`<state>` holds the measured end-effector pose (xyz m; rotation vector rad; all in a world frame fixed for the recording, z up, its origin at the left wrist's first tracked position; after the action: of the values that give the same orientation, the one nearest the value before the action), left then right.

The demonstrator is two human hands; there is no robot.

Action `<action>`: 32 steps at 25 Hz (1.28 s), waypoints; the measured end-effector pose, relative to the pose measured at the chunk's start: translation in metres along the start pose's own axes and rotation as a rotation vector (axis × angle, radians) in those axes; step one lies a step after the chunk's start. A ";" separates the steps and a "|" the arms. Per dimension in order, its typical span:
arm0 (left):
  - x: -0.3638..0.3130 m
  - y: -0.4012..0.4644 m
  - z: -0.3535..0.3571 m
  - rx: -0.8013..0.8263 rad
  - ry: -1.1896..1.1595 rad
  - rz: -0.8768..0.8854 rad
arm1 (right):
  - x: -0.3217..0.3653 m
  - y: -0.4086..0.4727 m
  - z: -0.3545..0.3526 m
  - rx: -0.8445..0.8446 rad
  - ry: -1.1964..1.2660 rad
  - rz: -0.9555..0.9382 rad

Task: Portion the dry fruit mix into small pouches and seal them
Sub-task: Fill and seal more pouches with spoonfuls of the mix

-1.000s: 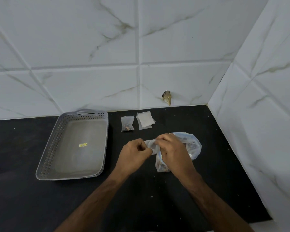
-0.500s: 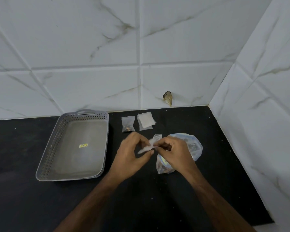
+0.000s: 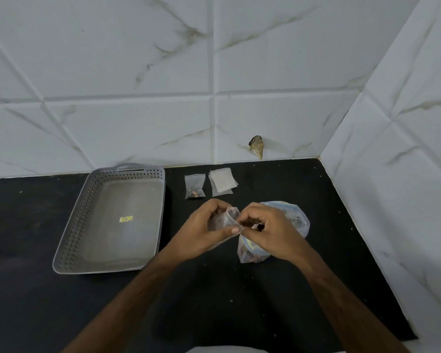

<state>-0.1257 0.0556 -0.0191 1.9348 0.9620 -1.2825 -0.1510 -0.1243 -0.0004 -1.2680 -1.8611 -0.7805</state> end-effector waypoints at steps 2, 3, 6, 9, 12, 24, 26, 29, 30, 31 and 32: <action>0.002 0.000 -0.001 -0.043 0.175 0.083 | -0.006 0.001 0.004 -0.014 0.041 0.028; 0.003 0.000 0.000 -0.034 0.237 0.086 | -0.009 0.002 0.006 -0.025 0.078 0.059; 0.009 0.000 0.004 -0.037 0.421 0.057 | -0.017 0.006 0.007 -0.062 0.185 0.139; 0.010 0.004 0.003 -0.120 0.599 0.137 | -0.019 0.008 0.010 -0.040 0.397 0.247; 0.014 0.009 0.003 -0.169 0.732 0.182 | -0.021 0.013 0.016 -0.063 0.289 0.219; 0.005 0.011 0.004 -0.296 0.940 0.123 | -0.020 0.013 0.019 -0.143 0.282 0.240; 0.006 0.013 0.005 -0.295 0.928 0.132 | -0.018 0.012 0.019 -0.130 0.215 0.235; 0.006 0.010 0.007 -0.284 0.918 0.144 | -0.018 0.009 0.016 -0.117 0.224 0.252; 0.006 0.010 0.007 -0.279 0.916 0.136 | -0.019 0.007 0.016 -0.103 0.227 0.257; 0.006 0.010 0.008 -0.274 0.908 0.130 | -0.021 0.006 0.016 -0.087 0.227 0.265; 0.006 0.010 0.009 -0.267 0.904 0.137 | -0.022 0.005 0.017 -0.076 0.219 0.273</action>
<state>-0.1199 0.0441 -0.0272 2.3125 1.2912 -0.1248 -0.1451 -0.1205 -0.0277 -1.3889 -1.4605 -0.8114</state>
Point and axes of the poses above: each hand's wrist, its own y-axis towards the middle knuckle, its own z-axis out of the palm, x = y × z, the point moved 4 cm from there along y, towards the middle knuckle
